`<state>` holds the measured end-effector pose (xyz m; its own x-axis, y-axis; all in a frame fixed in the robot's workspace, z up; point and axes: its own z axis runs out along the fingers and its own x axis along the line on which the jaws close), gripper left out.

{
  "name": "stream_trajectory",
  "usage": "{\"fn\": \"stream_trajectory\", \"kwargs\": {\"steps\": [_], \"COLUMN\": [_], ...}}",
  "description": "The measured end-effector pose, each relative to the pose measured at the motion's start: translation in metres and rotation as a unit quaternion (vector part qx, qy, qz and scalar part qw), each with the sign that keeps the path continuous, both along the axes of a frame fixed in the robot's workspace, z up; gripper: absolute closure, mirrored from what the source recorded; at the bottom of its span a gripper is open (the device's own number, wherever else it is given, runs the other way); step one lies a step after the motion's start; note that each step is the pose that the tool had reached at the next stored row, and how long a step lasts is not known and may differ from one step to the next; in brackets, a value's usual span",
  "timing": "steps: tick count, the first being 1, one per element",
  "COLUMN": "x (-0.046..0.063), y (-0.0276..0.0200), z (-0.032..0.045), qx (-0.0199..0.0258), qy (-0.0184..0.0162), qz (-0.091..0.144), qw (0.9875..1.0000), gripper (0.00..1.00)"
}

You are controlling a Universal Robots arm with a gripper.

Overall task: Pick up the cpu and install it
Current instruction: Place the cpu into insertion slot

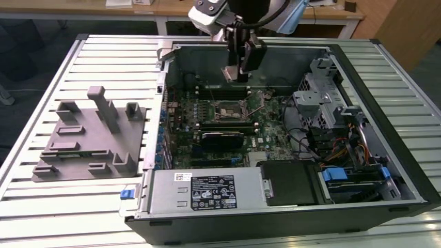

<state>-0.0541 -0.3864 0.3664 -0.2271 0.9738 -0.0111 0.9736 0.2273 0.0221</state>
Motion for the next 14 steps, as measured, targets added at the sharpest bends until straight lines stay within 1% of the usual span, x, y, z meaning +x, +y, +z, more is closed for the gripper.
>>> {"fn": "stream_trajectory", "kwargs": {"steps": [2, 5, 8, 9, 14], "x": [0.000, 0.000, 0.000, 0.000, 0.001], "y": [0.0000, 0.0002, 0.0022, 0.0040, 0.0198], "z": [-0.0008, -0.0020, -0.0038, -0.0049, -0.0122], "qx": [0.0000, 0.0001, 0.0001, 0.0001, 0.0001], "qy": [0.0000, 0.0000, 0.0000, 0.0000, 0.0000], "qz": [-0.018, -0.041, -0.049, -0.050, -0.050], "qw": [0.9998, 0.9992, 0.9988, 0.9987, 0.9988], "gripper": [0.47, 0.47, 0.47, 0.47, 0.47]}}
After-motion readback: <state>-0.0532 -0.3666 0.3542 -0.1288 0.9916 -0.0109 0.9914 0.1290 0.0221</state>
